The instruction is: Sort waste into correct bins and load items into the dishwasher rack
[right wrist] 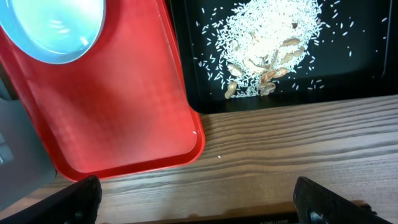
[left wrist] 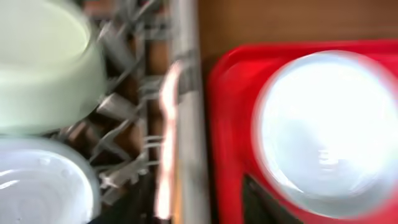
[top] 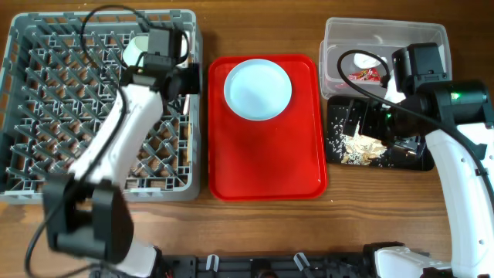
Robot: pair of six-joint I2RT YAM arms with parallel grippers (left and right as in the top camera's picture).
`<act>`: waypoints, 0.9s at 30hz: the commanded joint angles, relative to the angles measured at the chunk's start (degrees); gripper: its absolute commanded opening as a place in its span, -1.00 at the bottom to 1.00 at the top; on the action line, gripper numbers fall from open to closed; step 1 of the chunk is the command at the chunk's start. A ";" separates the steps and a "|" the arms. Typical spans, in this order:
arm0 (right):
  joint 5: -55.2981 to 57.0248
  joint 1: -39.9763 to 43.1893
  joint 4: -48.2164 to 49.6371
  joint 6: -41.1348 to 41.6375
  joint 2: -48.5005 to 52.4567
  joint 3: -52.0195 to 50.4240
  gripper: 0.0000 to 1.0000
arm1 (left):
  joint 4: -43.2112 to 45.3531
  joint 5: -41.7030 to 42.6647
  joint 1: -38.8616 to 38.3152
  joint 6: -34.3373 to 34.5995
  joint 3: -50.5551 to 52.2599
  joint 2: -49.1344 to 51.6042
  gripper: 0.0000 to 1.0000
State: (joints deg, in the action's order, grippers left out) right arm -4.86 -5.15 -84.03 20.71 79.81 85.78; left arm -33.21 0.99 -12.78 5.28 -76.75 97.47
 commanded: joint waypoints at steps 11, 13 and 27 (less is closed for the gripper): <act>0.39 0.24 0.17 0.35 -0.15 0.90 0.99 | 6.78 5.40 -21.42 -3.61 -0.20 7.80 0.37; 0.39 0.24 0.17 0.35 -0.15 0.90 0.99 | 7.43 5.33 -22.88 -4.98 -0.20 11.08 0.38; 0.42 0.24 0.17 0.31 -0.15 0.90 0.99 | 5.55 5.18 -24.74 -5.20 -0.20 22.12 -0.62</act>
State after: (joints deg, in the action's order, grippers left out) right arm -4.86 -5.15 -83.96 20.71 79.81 85.78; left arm -26.76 5.85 -36.82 0.05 -77.06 117.34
